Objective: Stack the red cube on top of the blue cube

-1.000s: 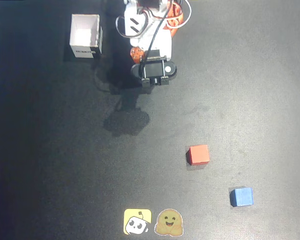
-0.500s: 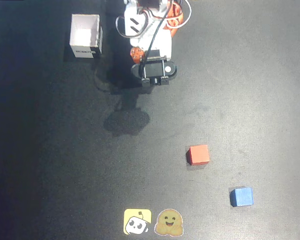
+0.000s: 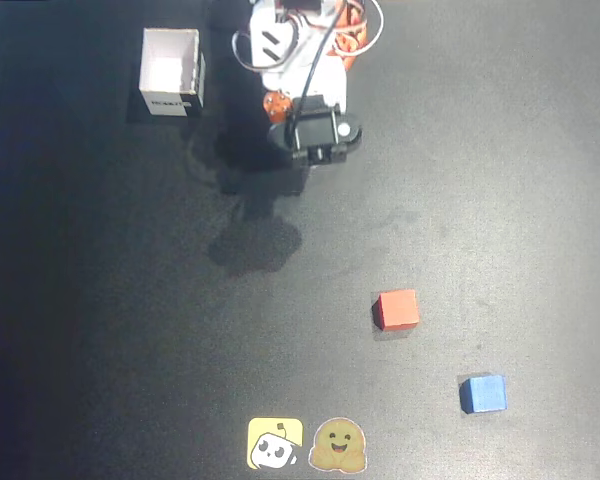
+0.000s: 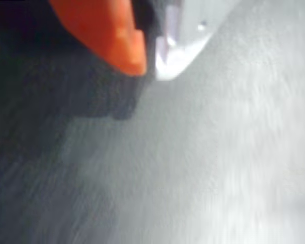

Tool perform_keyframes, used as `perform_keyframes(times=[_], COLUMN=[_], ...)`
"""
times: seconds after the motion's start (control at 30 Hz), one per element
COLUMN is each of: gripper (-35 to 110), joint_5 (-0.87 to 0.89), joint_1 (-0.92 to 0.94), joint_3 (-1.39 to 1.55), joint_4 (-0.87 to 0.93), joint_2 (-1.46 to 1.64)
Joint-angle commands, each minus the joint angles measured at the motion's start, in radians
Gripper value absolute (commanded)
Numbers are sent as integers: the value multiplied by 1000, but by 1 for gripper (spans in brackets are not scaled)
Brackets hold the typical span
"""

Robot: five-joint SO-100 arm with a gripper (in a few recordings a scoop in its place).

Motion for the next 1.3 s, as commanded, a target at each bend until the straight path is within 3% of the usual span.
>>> perform_keyframes(times=[0.0,0.23,0.43,0.87,1.27], gripper=[0,0,0,0,0], joint_5=[3,8,41,71,72], joint_1=[-6,8,5,-63,-252], joint_3=[-117,-551,-822,-1160,-1322], joint_4=[-72,-121,-126,-132,-170], joint_2=[-144,-727,-1031,-1382,-1589])
